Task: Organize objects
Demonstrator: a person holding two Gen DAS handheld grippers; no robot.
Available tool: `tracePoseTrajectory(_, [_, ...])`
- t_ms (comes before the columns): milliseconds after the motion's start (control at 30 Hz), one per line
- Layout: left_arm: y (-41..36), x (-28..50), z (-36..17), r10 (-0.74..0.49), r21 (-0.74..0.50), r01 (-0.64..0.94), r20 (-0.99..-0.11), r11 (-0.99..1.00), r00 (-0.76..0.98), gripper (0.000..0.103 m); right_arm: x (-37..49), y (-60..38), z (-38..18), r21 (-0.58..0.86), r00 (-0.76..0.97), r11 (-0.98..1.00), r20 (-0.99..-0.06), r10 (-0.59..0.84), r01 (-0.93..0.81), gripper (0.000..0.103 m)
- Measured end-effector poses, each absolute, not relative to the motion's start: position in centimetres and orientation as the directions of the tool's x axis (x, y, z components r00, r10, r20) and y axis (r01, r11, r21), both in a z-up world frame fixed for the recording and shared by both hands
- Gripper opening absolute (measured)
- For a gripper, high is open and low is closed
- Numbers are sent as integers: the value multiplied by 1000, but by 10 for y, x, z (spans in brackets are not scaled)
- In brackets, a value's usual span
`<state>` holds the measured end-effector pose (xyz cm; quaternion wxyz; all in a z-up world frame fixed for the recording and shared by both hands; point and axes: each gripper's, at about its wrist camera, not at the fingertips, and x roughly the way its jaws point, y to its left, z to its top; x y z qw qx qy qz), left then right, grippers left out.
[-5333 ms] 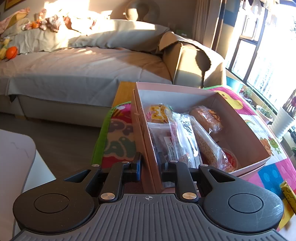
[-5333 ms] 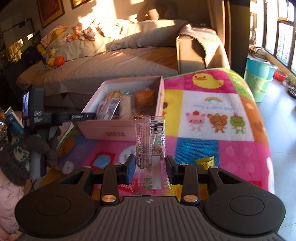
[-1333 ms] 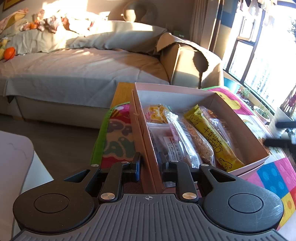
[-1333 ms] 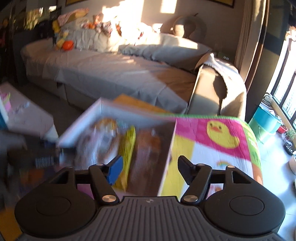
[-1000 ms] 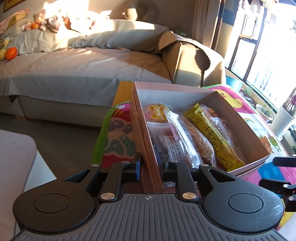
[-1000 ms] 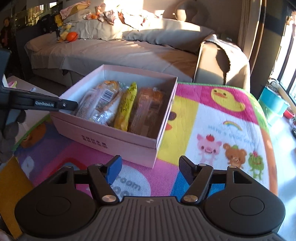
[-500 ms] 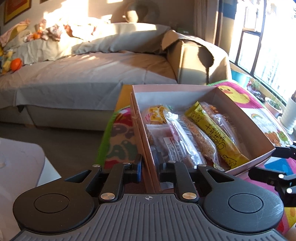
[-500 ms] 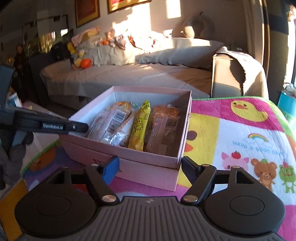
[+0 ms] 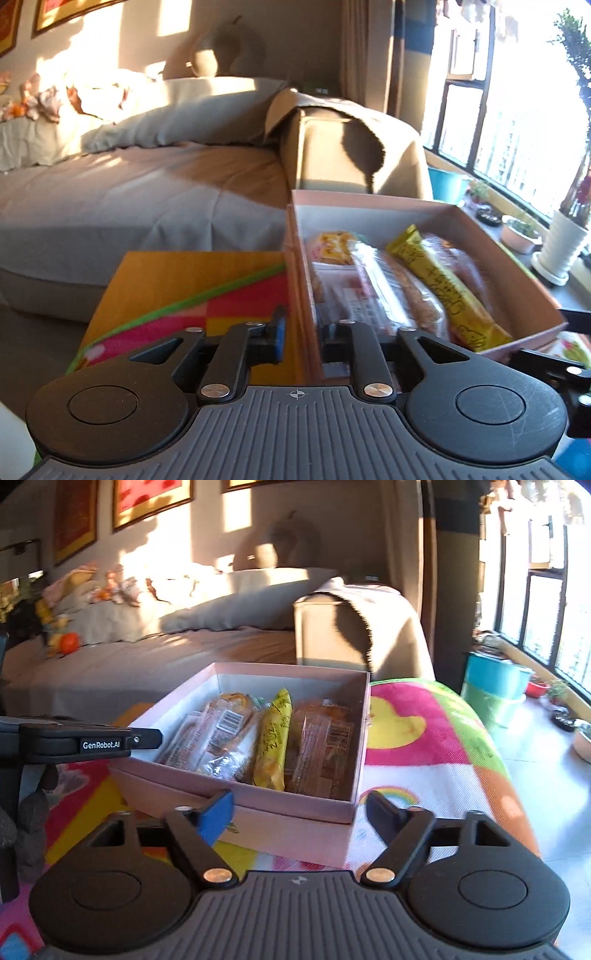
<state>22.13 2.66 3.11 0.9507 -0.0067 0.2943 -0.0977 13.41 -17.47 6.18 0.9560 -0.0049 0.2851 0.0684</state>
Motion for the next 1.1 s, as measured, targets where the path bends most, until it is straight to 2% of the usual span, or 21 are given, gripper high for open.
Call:
tracePoseTrajectory(33, [30, 222, 30, -176, -65, 169, -560, 984, 810, 43, 134, -174, 61, 26, 831, 990, -540, 131, -140, 87])
tracePoseTrajectory(67, [32, 221, 29, -164, -60, 157, -557, 986, 814, 49, 134, -173, 60, 20, 835, 989, -535, 132, -144, 87])
tracePoseTrajectory(133, [40, 220, 27, -147, -64, 134, -554, 989, 820, 68, 132, -171, 57, 12, 845, 989, -519, 131, -146, 88])
tracePoseTrajectory(200, [45, 221, 28, -136, -93, 101, -566, 991, 813, 75, 131, -171, 54, 23, 844, 991, -521, 127, -135, 88])
tracePoseTrajectory(300, [53, 214, 28, -160, -145, 92, -579, 985, 799, 75, 122, -176, 49, 52, 841, 993, -528, 117, -106, 89])
tracePoseTrajectory(333, [56, 206, 30, -167, -158, 91, -575, 983, 801, 75, 115, -178, 49, 57, 842, 994, -528, 108, -92, 92])
tracePoseTrajectory(367, [58, 196, 33, -170, -176, 83, -562, 981, 809, 75, 107, -180, 49, 64, 846, 995, -524, 98, -76, 95])
tracePoseTrajectory(400, [62, 181, 37, -167, -198, 69, -540, 978, 825, 75, 97, -184, 49, 74, 849, 995, -521, 90, -60, 103])
tracePoseTrajectory(467, [68, 141, 44, -150, -228, 41, -483, 973, 863, 75, 77, -188, 49, 93, 845, 995, -528, 82, -39, 103])
tracePoseTrajectory(500, [68, 120, 47, -132, -225, 28, -460, 974, 878, 70, 68, -188, 49, 94, 837, 995, -542, 79, -32, 103])
tracePoseTrajectory(567, [64, 81, 49, -119, -208, 23, -464, 978, 878, 68, 49, -185, 47, 90, 822, 996, -566, 64, -15, 103])
tracePoseTrajectory(767, [35, 9, 26, -155, -163, 70, -602, 984, 783, 69, 6, -162, 32, 30, 794, 999, -606, 46, -35, 103])
tracePoseTrajectory(867, [27, -15, 17, -86, -55, 66, -595, 996, 799, 69, -8, -155, 21, 0, 776, 999, -631, 28, -36, 103])
tracePoseTrajectory(967, [26, -26, 6, -51, -19, 49, -567, 999, 822, 68, -17, -157, 17, -16, 773, 999, -634, 22, -41, 103])
tracePoseTrajectory(1100, [18, -24, 7, -17, 29, 41, -572, 999, 820, 69, -25, -160, 12, 6, 793, 999, -608, 39, -44, 103])
